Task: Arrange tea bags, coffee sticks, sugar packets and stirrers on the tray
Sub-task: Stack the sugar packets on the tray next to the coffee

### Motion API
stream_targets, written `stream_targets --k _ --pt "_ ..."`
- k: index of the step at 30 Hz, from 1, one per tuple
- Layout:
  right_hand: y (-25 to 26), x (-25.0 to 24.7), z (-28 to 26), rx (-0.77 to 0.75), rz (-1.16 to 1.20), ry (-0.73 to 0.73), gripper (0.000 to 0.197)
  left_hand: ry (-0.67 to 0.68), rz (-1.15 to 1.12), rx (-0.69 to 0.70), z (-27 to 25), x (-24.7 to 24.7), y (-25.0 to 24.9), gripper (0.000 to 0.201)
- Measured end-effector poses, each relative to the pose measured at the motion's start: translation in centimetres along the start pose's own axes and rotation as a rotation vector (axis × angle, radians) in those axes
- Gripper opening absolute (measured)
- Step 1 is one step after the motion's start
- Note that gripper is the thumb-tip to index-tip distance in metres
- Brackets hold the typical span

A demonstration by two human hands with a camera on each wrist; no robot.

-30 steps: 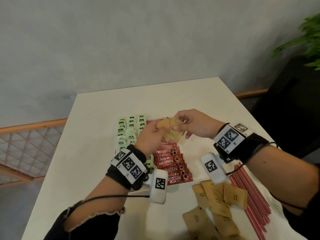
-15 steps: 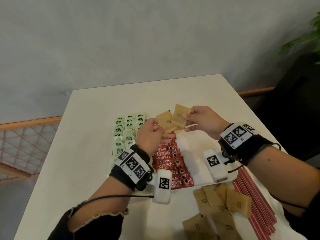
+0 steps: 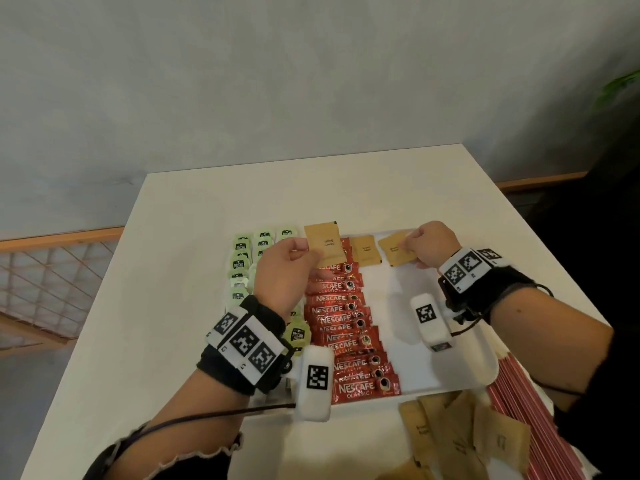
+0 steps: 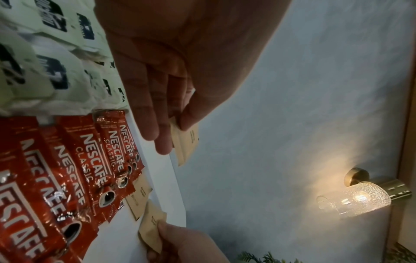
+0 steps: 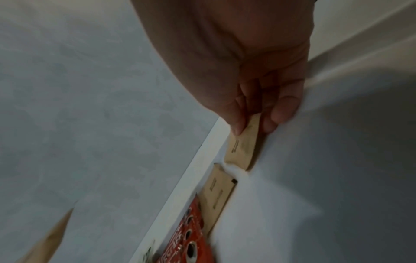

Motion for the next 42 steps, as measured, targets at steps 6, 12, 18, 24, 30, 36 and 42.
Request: stream_targets --k 6,12,18,24,30,36,42 --pt "0.4 0.8 1.0 0.013 -0.041 -0.081 0.021 0.005 -0.055 -0.043 0.1 -0.1 0.3 0.003" --pt "1.0 0.4 -0.5 0.014 -0.100 -0.105 0.034 0.018 -0.059 -0.047 -0.1 0.3 0.5 0.010" --pt "3.6 0.5 -5.8 -0.239 0.224 0.056 0.044 0.008 -0.060 -0.039 -0.5 1.0 0.2 0.008" --pt "5.7 2.0 -10.1 -0.340 0.258 0.383 0.022 0.014 0.022 0.009 -0.8 1.9 0.0 0.007" --pt "5.5 1.3 -11.0 -0.446 0.034 0.322 0.025 0.031 0.421 0.347 -1.6 1.5 -2.1 0.045" --pt "6.4 -0.1 -11.8 -0.479 0.069 0.266 0.023 0.067 0.479 0.422 -2.4 1.8 -2.6 0.012" --pt "6.8 -1.0 -11.6 -0.395 0.407 0.268 0.013 0.023 0.210 0.269 -2.7 2.2 -2.1 0.017"
Point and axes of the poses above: each hand's wrist, its own z-axis towards the middle knuckle, its own x-axis out of the palm, y = z × x, the point moved 3 cm from there along z, towards the middle knuckle, and after that the axes turned 3 degrees about x, right-handed, at the moved point
